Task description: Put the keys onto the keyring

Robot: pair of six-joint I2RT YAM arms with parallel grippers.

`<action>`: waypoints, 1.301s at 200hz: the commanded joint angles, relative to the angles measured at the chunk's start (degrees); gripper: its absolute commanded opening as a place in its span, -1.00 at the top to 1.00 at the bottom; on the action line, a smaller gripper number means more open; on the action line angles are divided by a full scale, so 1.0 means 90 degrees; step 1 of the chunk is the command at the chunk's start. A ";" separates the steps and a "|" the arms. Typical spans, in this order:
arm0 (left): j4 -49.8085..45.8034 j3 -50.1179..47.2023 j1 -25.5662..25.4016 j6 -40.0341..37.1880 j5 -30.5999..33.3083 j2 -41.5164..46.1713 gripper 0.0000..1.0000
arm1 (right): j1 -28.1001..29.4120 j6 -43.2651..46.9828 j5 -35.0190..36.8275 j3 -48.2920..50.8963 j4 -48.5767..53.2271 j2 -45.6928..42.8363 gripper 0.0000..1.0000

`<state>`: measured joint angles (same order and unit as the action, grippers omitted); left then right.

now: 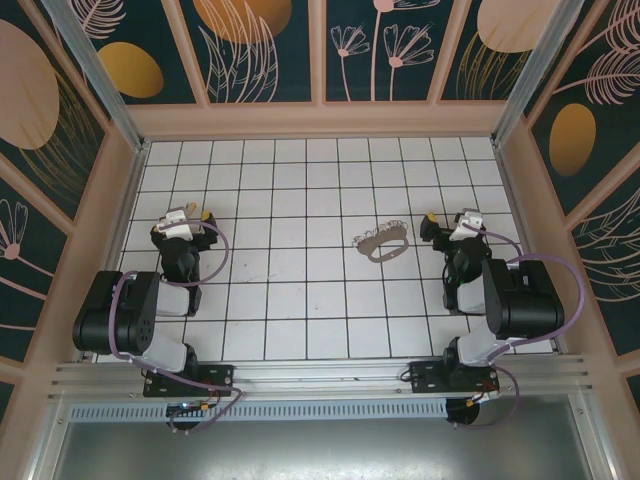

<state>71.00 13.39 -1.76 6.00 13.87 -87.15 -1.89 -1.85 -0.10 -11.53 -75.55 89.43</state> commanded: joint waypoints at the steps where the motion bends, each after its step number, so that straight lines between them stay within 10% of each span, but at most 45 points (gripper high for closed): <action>1: 0.0343 -0.0055 0.0039 -0.0090 -0.0095 -0.0001 -0.98 | -0.0017 0.0039 -0.0018 -0.0087 -0.0034 0.0004 -0.98; 222: 0.0377 -0.0067 0.0039 -0.0104 -0.0117 0.0025 -0.98 | 0.0032 0.0011 0.0248 -0.0109 0.0082 -0.0138 -0.98; 260: -0.2300 0.1070 0.0039 -0.0037 -0.0174 0.0707 -0.98 | 0.0067 -0.0100 0.0575 -0.0257 0.1691 -0.2043 -0.98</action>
<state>64.97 15.42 -1.76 5.54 12.45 -85.10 -1.76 -1.89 2.02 -11.70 -67.18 81.36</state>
